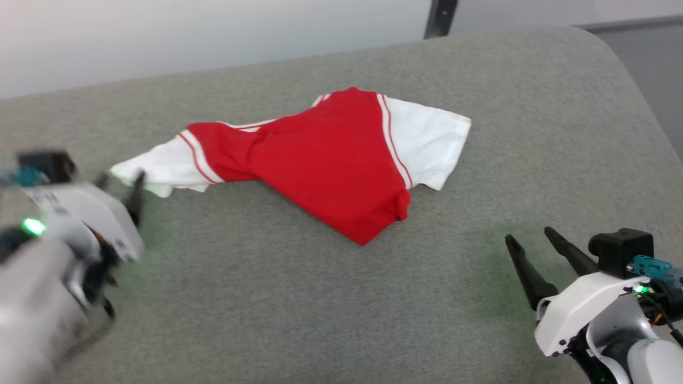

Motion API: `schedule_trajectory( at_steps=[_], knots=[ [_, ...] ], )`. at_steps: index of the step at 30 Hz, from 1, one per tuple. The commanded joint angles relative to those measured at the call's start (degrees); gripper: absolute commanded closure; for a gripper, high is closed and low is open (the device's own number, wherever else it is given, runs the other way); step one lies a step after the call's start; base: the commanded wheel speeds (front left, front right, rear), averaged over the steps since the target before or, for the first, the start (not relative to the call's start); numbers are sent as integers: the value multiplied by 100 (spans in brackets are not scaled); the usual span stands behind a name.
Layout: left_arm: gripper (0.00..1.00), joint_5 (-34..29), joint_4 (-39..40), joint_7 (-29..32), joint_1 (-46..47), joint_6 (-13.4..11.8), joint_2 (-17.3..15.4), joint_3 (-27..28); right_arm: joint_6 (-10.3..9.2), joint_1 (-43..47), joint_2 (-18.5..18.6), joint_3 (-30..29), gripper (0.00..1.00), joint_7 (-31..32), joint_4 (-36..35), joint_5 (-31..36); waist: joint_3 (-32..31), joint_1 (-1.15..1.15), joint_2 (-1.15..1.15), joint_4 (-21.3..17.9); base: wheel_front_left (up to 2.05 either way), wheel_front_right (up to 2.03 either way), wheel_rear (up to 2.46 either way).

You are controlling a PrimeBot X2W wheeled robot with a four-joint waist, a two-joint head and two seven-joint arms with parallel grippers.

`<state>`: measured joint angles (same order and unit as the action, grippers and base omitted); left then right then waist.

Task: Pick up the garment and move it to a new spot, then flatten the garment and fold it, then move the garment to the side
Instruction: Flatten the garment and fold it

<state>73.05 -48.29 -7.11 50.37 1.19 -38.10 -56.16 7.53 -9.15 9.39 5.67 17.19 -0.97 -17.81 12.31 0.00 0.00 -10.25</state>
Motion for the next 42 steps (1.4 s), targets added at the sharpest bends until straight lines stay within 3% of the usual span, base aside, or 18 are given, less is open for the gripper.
schedule_trajectory(
  at_steps=[1, 10, 15, 19, 24, 35, 42],
  knots=[
    [0, 18, 178, -153, -280, -112, 56, -10, -8, 64, 71, -54, 0, 45, -30, 10, -171, 0, 0, 242, 0, 0, 0],
    [0, -424, 2254, -799, -1940, -1406, 212, 101, -8, -199, 733, 219, 0, 507, 44, -140, -219, 0, 0, 976, 0, 0, 0],
    [0, -1457, 3522, -799, -2798, -2134, 432, 889, -8, -713, 1272, 410, 0, 762, 316, -342, -158, 0, 0, 1379, 0, 0, 0],
    [0, -2337, 4272, -805, -3333, -2432, 665, 1442, -8, -1332, 1712, 553, 0, 1010, 653, -592, -7, 0, 0, 1657, 0, 0, 0],
    [0, -3124, 4735, -802, -3717, -2464, 910, 1871, -8, -2098, 2202, 768, 0, 1230, 1163, -808, 234, 0, 0, 1894, 0, 0, 0],
    [0, -4232, 4692, -803, -3831, -1858, 1546, 2376, -8, -4029, 3144, 1685, 0, 1902, 2884, -1409, 1164, 0, 0, 2492, 0, 0, 0],
    [0, -4534, 4566, -803, -3689, -1570, 1847, 2602, -8, -4747, 3417, 2303, 0, 2194, 3458, -2006, 1577, 0, 0, 2716, 0, 0, 0]
  ],
)
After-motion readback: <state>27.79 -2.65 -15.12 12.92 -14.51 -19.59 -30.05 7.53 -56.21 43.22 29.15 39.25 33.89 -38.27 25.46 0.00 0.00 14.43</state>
